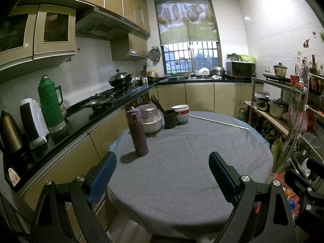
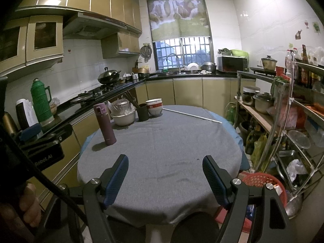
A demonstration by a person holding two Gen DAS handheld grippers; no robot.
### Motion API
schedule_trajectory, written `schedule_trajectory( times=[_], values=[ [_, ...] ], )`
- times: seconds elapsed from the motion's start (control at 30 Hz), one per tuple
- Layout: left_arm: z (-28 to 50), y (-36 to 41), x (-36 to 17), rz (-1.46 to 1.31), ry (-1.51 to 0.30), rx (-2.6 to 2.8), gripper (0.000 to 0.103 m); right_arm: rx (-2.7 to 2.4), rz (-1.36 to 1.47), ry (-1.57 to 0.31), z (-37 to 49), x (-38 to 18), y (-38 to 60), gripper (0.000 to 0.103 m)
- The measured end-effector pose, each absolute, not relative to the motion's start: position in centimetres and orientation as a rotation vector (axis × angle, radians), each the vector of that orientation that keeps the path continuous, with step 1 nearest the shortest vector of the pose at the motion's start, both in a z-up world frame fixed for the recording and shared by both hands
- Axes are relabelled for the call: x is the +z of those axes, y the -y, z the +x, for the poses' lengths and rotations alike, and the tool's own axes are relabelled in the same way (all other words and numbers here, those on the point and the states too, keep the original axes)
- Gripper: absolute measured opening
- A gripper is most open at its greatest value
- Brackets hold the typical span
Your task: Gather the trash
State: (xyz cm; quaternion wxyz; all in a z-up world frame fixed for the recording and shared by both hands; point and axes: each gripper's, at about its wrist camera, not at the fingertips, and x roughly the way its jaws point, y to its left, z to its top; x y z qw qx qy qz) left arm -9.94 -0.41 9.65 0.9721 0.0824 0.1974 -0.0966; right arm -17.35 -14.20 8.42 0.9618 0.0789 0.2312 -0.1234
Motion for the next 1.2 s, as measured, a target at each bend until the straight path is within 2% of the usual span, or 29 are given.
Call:
schedule_trajectory(
  times=[1.2],
  values=[
    [-10.0,0.8,9.1,0.159,-0.413,-0.184,0.092,-0.245,0.166,-0.475,-17.4,7.4,14.2,0.079]
  ],
)
